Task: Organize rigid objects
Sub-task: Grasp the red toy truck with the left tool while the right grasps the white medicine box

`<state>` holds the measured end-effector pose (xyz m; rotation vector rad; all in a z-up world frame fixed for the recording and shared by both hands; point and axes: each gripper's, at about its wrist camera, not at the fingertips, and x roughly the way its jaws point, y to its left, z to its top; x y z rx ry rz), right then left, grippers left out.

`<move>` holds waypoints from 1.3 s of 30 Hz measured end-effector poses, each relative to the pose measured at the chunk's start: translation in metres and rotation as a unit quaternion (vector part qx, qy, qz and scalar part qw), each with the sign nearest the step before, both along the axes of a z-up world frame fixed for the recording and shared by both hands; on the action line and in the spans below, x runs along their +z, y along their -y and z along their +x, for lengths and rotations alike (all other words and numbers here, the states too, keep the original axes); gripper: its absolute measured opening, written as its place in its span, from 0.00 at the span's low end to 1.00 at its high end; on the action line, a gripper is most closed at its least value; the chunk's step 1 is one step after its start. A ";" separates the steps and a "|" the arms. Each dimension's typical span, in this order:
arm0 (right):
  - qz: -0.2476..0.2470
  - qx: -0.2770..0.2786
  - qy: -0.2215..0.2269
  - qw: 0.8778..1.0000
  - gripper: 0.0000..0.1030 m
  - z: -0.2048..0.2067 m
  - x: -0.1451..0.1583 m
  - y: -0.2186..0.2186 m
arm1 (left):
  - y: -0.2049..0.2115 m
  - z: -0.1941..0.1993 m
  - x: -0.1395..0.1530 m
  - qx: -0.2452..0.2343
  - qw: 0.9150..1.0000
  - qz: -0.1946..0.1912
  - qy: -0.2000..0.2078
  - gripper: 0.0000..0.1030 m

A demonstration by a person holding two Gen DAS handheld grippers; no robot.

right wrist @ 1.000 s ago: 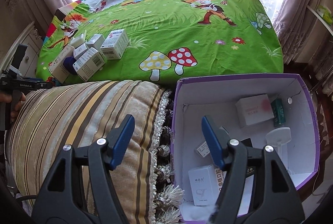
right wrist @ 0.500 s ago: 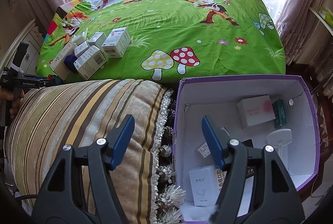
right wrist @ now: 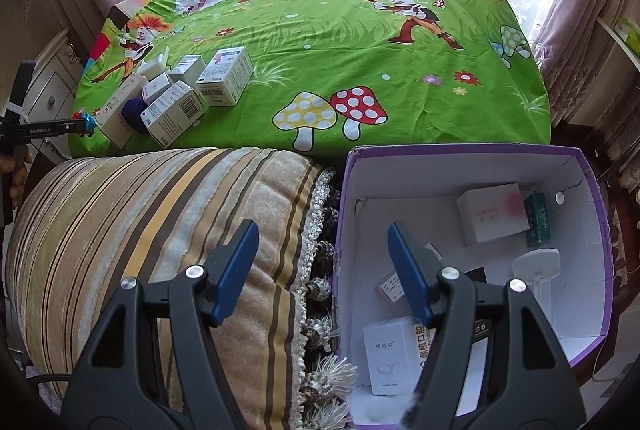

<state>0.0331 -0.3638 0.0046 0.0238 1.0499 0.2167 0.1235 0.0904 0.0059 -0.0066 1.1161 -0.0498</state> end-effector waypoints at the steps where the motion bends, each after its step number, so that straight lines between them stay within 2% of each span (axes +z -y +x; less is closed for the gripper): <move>1: -0.001 0.001 -0.001 1.000 0.68 0.000 -0.001 -0.001 | -0.002 0.009 -0.002 0.004 1.000 -0.001 0.008 0.58; 4: -0.004 0.002 -0.001 1.000 0.68 0.000 0.000 -0.002 | -0.003 0.040 -0.013 0.018 0.999 0.000 0.034 0.58; 7: -0.001 -0.003 -0.001 1.000 0.68 0.000 0.001 0.000 | 0.001 0.057 -0.028 0.013 1.000 0.009 0.025 0.58; 12: -0.004 0.003 0.001 1.000 0.68 0.006 0.006 -0.002 | 0.012 0.051 -0.038 -0.009 1.000 0.030 -0.004 0.59; 15: -0.004 0.012 0.016 1.000 0.68 0.013 0.019 -0.011 | 0.009 0.044 -0.041 -0.005 1.000 0.014 -0.025 0.61; 17: 0.012 0.016 0.023 1.000 0.68 0.020 0.028 -0.016 | 0.006 0.039 -0.039 0.000 1.000 -0.001 -0.023 0.66; 22: 0.027 0.032 0.025 0.999 0.70 0.044 0.038 -0.042 | 0.004 0.031 -0.029 0.006 1.000 -0.011 -0.003 0.68; 28: 0.030 0.090 -0.014 0.995 0.70 0.082 0.020 -0.095 | 0.012 0.035 -0.029 -0.008 1.000 0.005 0.007 0.68; 32: 0.039 0.074 -0.044 0.996 0.70 0.118 0.000 -0.115 | 0.012 0.034 -0.023 -0.022 0.999 0.013 0.020 0.67; 37: 0.039 0.037 -0.054 0.997 0.70 0.158 -0.011 -0.133 | 0.008 0.030 -0.017 -0.028 0.999 0.011 0.033 0.67; 39: 0.026 0.026 -0.054 0.998 0.70 0.171 -0.016 -0.140 | 0.007 0.029 -0.016 -0.038 0.998 0.017 0.037 0.63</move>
